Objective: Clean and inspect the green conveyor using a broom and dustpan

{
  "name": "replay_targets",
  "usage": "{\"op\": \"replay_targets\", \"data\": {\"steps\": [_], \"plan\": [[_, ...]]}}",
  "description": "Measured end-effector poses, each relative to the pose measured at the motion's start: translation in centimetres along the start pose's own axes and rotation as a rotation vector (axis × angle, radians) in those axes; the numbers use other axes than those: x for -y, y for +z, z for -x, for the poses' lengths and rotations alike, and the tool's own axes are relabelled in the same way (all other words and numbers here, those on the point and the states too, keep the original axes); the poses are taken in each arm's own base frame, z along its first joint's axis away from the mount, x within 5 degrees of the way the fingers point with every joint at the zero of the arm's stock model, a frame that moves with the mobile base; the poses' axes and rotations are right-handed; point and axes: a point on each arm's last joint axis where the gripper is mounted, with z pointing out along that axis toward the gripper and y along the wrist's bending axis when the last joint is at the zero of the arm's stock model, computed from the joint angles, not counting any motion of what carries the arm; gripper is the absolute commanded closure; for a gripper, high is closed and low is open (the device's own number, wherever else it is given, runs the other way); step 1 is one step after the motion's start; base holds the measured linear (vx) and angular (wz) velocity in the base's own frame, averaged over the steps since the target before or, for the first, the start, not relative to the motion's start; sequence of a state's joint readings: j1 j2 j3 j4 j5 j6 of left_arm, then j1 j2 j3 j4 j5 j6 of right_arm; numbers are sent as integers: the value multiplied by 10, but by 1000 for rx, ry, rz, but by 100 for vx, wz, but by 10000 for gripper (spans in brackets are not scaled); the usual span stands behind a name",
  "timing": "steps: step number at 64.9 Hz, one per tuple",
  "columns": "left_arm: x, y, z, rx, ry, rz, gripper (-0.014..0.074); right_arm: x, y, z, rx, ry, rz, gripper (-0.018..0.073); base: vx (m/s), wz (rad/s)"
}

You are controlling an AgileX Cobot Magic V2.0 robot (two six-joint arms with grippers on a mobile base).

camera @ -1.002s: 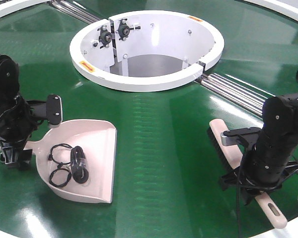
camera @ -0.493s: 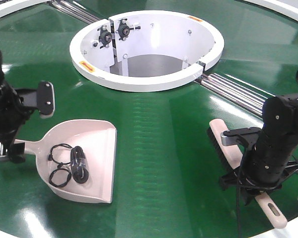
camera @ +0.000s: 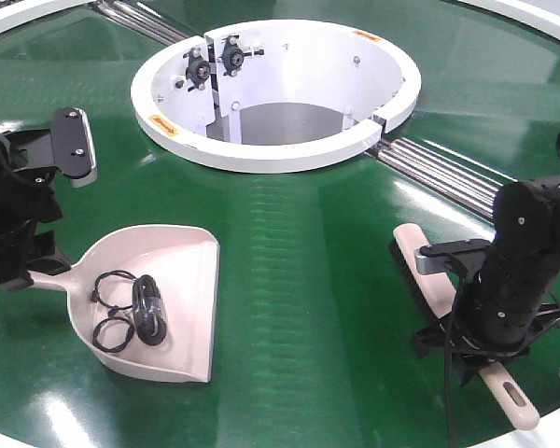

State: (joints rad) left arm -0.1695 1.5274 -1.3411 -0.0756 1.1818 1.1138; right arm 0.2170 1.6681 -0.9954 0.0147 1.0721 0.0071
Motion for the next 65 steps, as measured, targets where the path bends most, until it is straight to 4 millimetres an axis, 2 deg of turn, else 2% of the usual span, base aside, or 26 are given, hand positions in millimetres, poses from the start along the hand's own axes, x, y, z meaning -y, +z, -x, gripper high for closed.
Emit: {"op": "replay_targets", "data": {"steps": [26, 53, 65], "plan": [[1, -1, 0, 4, -2, -5, 219, 2, -1, 8, 87, 22, -19, 550, 0, 0], [2, -1, 0, -3, -2, -19, 221, 2, 0, 5, 35, 37, -22, 542, 0, 0], [2, -1, 0, -3, -2, -19, 221, 2, 1, 4, 10, 23, -23, 466, 0, 0]]}}
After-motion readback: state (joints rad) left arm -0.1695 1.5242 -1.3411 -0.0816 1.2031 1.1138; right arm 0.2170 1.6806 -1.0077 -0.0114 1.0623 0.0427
